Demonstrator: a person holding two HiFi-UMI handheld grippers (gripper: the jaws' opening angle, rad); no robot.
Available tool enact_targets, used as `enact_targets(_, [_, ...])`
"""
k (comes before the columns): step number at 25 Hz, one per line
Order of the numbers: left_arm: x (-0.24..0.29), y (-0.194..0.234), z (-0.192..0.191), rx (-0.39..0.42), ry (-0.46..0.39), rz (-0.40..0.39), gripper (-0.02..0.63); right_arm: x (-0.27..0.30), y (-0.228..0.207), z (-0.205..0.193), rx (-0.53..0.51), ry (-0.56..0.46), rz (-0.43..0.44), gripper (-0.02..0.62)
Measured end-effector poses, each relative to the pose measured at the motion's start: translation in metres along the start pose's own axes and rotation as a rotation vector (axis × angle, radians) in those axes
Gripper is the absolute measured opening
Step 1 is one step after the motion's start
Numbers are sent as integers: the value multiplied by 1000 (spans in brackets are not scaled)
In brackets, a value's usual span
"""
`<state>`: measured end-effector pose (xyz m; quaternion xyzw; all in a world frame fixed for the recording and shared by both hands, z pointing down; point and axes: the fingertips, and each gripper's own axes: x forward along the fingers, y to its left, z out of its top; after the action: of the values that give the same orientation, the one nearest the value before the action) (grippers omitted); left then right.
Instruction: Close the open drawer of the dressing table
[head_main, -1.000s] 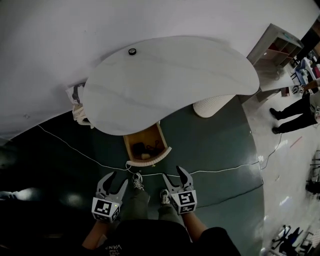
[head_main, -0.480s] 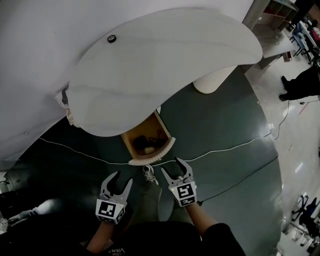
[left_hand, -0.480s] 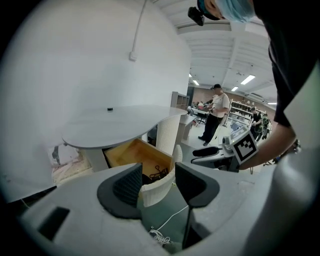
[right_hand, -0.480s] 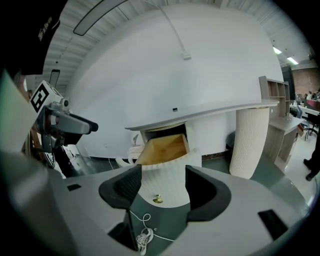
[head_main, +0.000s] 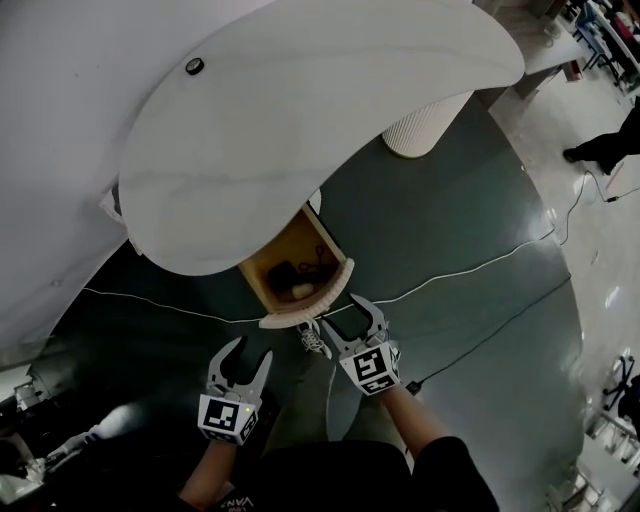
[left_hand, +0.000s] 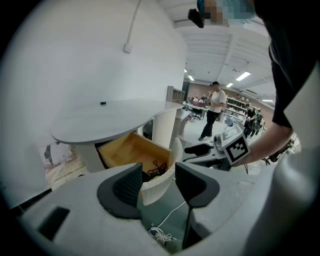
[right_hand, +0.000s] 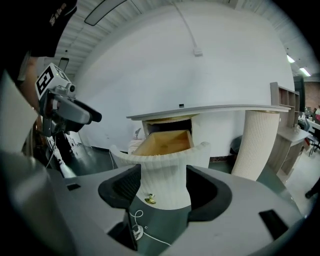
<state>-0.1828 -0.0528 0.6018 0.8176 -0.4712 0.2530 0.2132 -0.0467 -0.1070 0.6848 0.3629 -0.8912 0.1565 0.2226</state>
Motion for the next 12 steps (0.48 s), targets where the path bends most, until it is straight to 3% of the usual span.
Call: enact_targets(12, [18,4,11,23,-17,-42,199,14,0,-8,-52,29,53,265])
